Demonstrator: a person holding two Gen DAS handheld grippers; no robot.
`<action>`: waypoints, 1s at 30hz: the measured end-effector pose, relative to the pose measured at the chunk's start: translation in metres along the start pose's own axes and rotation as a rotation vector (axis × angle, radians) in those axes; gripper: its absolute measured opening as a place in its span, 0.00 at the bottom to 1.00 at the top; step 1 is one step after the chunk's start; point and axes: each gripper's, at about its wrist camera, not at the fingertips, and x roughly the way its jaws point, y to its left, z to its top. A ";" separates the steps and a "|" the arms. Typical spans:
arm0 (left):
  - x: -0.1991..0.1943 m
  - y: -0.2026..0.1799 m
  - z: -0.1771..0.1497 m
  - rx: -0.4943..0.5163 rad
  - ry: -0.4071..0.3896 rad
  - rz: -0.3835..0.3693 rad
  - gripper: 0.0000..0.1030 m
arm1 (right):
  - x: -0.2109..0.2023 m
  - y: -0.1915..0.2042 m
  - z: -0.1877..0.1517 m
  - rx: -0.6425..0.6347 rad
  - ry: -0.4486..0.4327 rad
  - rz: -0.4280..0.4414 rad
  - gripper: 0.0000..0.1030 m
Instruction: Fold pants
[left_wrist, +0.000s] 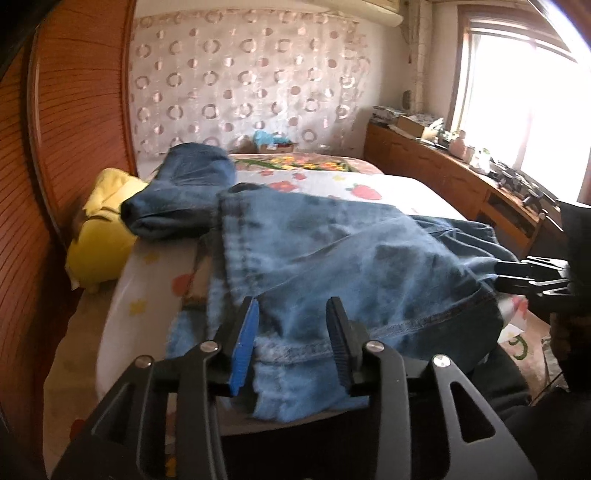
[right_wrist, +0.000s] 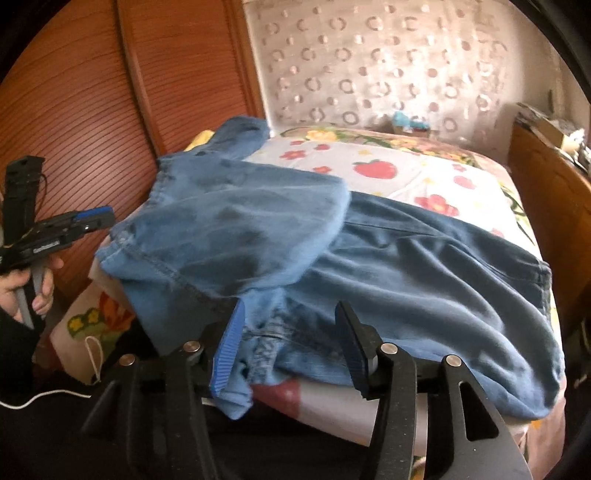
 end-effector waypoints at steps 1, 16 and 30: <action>0.002 -0.004 0.003 0.005 -0.004 -0.003 0.41 | -0.001 -0.004 -0.001 0.010 -0.003 -0.010 0.52; 0.054 -0.076 0.037 0.095 0.019 0.004 0.47 | -0.029 -0.068 -0.018 0.124 -0.050 -0.189 0.61; 0.070 -0.112 0.036 0.112 0.040 -0.043 0.47 | -0.072 -0.139 -0.050 0.247 -0.078 -0.333 0.61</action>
